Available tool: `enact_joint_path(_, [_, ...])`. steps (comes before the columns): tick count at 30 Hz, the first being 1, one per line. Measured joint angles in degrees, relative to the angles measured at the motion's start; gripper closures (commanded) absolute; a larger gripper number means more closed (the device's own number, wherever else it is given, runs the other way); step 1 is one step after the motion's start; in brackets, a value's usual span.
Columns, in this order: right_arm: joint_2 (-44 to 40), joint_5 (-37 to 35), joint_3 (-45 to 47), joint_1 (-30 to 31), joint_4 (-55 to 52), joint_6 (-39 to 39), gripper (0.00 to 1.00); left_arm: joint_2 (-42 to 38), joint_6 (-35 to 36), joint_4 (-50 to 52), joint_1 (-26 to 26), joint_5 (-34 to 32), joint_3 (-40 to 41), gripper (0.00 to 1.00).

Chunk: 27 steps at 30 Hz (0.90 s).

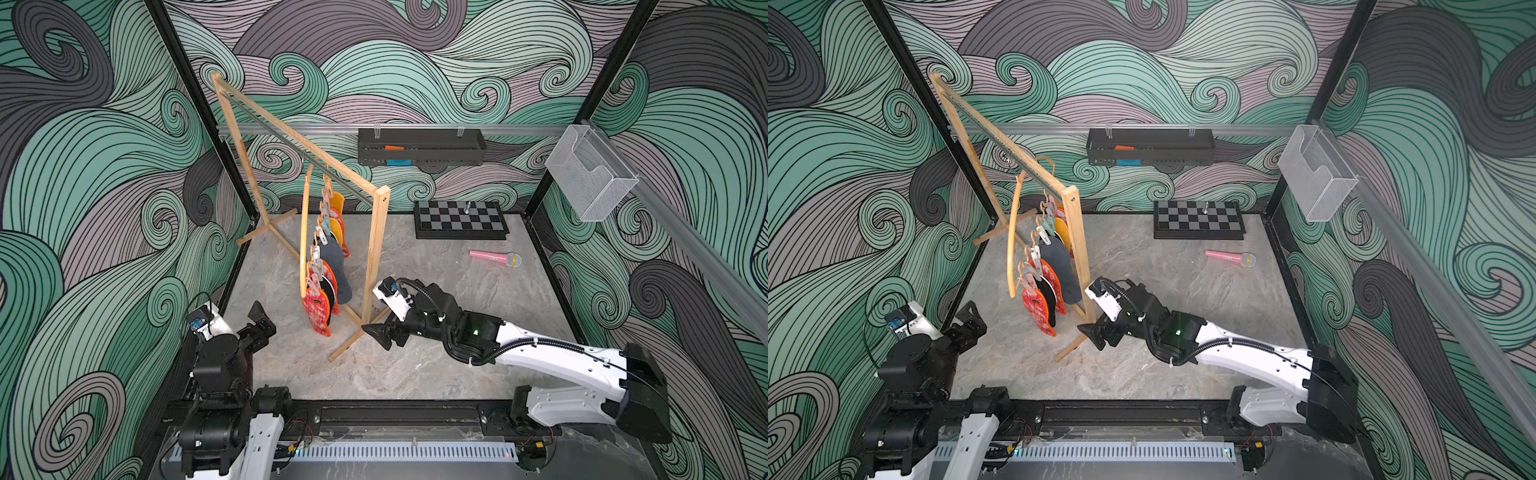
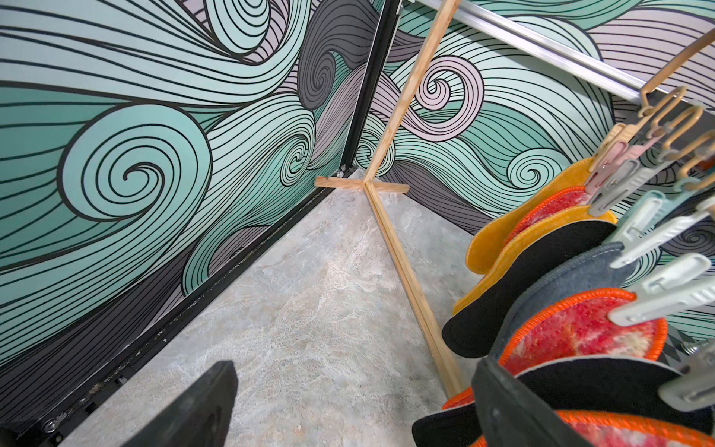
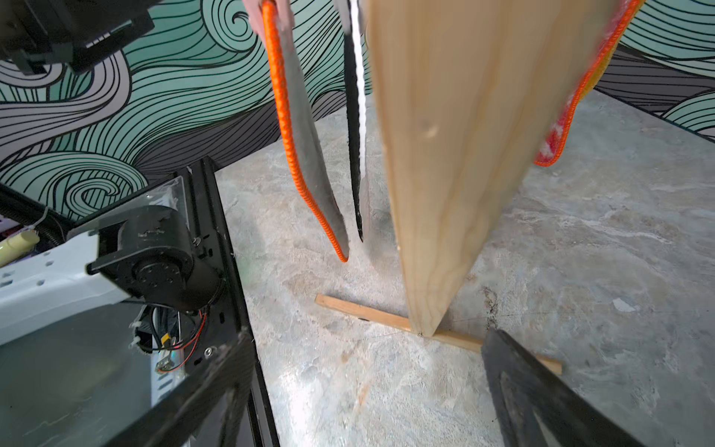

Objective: Take the shoe insoles off the hanger
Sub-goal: Adjust the clothesline at the center of the board.

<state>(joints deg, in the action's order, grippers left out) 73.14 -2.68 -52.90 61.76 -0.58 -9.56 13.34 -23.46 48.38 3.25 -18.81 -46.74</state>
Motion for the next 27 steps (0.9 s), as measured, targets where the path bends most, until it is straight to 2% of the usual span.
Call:
enact_joint_path(5, [3.26,-4.24,-1.73,0.0,3.04,-1.2,0.05,0.04,0.04,0.0,0.0,0.22,0.0,0.04])
enact_joint_path(15, [6.23,-12.74,-3.3,-1.66,9.62,-2.32,0.09,0.09,0.39,-0.02,0.0,1.42,0.02,0.04])
enact_joint_path(27, [7.41,-15.08,-3.26,-8.46,11.87,-3.23,0.15,0.85,0.52,-0.15,0.0,1.75,0.11,0.04])
